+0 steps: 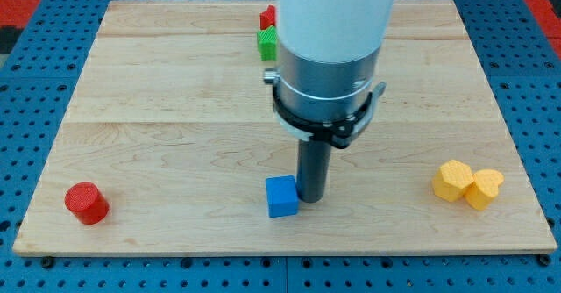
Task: Move your arm towards the green circle
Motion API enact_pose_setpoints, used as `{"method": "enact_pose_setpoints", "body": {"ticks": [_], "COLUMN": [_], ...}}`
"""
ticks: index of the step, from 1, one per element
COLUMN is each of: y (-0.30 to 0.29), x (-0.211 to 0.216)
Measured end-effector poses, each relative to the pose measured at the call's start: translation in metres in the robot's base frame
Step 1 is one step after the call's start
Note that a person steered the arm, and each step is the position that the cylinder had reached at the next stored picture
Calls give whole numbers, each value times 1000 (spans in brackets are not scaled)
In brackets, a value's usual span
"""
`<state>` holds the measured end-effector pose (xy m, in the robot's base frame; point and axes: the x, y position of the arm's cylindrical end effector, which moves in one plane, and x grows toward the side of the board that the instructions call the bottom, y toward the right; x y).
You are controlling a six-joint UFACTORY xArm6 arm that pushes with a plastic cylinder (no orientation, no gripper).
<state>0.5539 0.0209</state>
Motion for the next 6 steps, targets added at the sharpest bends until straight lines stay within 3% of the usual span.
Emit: {"method": "enact_pose_setpoints", "body": {"ticks": [2, 3, 4, 6], "y": [-4, 6, 7, 84], "x": [1, -20, -63, -164]}}
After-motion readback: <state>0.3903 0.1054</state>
